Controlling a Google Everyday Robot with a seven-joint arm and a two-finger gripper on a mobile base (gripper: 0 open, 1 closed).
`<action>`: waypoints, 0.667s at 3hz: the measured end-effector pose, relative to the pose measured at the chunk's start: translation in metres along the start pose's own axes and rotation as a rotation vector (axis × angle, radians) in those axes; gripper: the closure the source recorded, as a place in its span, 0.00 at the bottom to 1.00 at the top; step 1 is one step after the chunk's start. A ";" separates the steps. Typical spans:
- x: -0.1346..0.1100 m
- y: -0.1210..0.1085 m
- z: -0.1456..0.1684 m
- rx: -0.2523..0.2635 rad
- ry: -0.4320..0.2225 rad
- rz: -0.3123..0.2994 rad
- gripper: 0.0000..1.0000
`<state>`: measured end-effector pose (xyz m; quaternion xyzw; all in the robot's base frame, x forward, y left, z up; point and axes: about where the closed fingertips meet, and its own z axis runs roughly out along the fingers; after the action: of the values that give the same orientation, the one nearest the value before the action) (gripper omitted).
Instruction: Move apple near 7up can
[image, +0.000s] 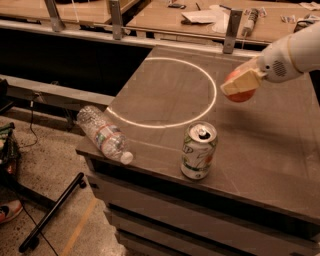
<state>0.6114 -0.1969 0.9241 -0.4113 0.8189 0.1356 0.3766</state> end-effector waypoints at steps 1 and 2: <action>0.038 0.027 -0.022 -0.041 -0.003 0.014 1.00; 0.038 0.027 -0.022 -0.041 -0.003 0.014 1.00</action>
Offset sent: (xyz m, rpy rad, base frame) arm -0.0354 -0.0105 -0.0090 0.0176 0.0187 0.0204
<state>0.5648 -0.2131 0.9084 -0.4130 0.8183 0.1555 0.3682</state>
